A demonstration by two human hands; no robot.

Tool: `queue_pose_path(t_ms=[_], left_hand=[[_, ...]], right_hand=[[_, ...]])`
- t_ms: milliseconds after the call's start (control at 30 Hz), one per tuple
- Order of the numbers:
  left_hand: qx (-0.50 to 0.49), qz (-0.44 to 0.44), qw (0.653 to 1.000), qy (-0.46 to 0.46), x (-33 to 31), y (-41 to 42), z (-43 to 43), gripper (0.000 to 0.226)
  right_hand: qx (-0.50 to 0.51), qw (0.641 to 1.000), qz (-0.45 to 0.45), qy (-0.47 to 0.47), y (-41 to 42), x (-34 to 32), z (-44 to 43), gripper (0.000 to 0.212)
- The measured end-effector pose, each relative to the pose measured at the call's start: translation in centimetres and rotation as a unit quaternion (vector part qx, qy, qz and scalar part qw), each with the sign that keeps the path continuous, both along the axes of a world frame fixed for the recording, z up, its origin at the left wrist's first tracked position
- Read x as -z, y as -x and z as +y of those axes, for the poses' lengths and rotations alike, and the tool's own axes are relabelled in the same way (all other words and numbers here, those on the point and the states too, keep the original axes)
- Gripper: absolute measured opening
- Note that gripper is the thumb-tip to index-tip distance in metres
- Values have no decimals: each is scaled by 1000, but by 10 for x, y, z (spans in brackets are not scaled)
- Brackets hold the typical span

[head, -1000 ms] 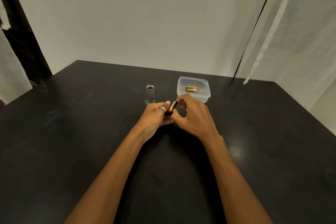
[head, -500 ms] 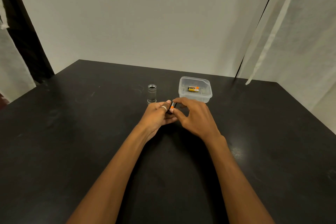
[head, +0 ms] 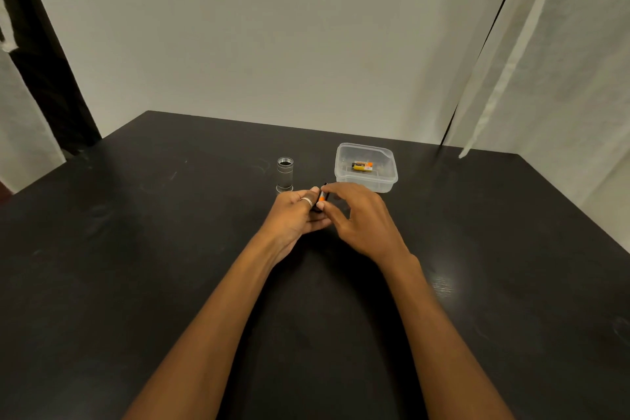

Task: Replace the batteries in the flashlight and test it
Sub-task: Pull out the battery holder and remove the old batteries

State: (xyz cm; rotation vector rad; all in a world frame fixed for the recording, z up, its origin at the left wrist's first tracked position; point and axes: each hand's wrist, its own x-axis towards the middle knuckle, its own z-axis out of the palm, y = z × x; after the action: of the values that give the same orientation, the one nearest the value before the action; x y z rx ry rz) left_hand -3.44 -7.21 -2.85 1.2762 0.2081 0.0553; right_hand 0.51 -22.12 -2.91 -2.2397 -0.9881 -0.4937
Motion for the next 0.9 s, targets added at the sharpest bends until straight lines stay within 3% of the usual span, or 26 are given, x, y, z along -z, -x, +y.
queue_pose_path(t_ms=[200,300,367,467,567,700,800,900], left_hand=[[-5,-4,1000,0,-1,1,-2,33],[-7,-2,1000,8,0,1,-1,34],[-6,-1,1000,18,-1,2,-1,32],[-6,0,1000,28,-2,3,-2,29],[-6,4,999,36,-4,4,-1,29],[-2,12,999,42,-5,4,0,29],[3,7,999,44,-6,4,1,27],[8,0,999,40,-7,5,2,21]], right_hand=[[15,1000,19,-16,-2,-2,0,22],[19,996,21,-85,-2,-5,-1,19],[31,984,76,-158,-2,-6,2,19],[48,943,183,-273,-4,-9,4,18],[64,880,263,-389,-7,-18,-2,22],[103,810,329,-474,-9,-26,-13,26],[148,793,339,-484,-14,-25,-21,28],[205,799,343,-450,-23,-18,-32,25]])
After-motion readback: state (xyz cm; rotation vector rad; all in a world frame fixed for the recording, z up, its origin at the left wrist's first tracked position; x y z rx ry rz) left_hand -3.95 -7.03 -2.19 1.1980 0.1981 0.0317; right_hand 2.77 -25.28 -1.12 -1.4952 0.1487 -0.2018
